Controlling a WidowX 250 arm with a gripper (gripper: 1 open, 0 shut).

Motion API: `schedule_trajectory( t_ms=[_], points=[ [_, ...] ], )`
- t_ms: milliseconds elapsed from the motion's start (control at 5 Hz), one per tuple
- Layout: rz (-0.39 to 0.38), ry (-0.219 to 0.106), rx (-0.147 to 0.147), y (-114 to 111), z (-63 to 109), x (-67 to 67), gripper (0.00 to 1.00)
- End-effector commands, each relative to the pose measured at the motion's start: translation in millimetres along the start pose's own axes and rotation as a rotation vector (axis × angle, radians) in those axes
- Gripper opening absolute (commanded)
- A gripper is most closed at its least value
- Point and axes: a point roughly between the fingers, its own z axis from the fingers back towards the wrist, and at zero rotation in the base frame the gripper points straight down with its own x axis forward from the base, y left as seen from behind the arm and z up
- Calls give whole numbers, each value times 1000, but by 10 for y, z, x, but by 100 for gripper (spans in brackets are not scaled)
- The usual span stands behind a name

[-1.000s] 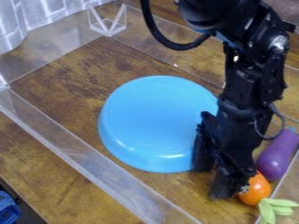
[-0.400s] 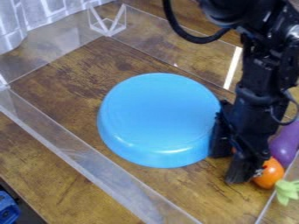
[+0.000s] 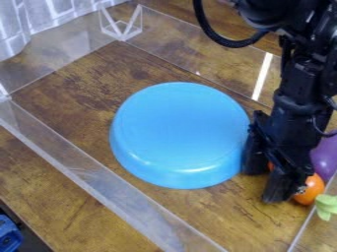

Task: Move the carrot to the left side

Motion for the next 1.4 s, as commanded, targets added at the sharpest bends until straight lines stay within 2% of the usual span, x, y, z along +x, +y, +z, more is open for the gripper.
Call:
schedule_trajectory(
  t_ms=[0,400,800,1200],
  points=[
    [-26,2,-7,5,-15,-90,0],
    [-39,8,-13,-4,-33,-246,0],
    [-77,11,-20,161,-44,-389,0],
    [-108,16,-28,120,66,-425,0]
  ],
)
